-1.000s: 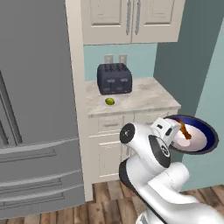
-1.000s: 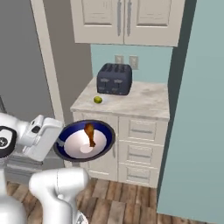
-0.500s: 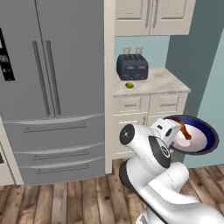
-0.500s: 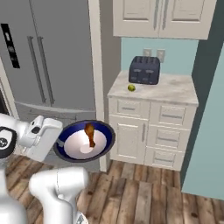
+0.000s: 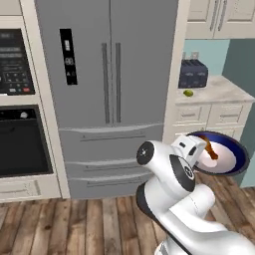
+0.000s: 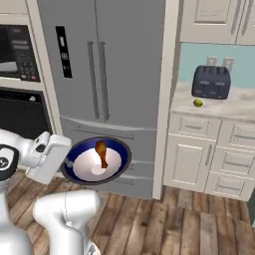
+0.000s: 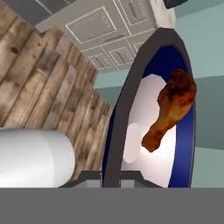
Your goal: Remove the pear from the bowl and place it on the small plate. Then place the bowl with only the chicken drumstick in the microwave, close the door, and press the start button to microwave the chicken drumstick.
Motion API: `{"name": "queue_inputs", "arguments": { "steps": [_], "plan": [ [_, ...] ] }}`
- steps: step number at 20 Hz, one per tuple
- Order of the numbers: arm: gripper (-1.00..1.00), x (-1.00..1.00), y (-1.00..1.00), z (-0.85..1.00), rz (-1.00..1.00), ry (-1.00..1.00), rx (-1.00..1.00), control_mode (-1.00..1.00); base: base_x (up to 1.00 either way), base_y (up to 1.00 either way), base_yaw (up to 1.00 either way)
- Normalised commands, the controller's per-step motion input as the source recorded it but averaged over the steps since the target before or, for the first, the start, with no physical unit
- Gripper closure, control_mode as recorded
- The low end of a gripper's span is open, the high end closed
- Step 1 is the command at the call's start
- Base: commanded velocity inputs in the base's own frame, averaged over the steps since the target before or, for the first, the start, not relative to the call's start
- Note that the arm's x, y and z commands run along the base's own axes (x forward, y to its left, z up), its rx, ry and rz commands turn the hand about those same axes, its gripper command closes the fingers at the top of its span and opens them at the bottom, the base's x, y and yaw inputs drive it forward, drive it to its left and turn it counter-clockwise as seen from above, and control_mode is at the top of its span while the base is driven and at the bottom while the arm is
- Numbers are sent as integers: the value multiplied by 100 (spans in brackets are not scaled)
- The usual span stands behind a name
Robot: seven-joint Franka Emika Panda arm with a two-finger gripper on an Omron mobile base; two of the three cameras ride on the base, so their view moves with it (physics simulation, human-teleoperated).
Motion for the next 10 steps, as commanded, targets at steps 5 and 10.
{"name": "queue_inputs", "arguments": {
  "steps": [5,10],
  "plan": [
    [100,0,0,0,0,0,0,100,12,100,4],
    [100,0,0,0,0,0,0,100,45,100,-2]
  ]
}}
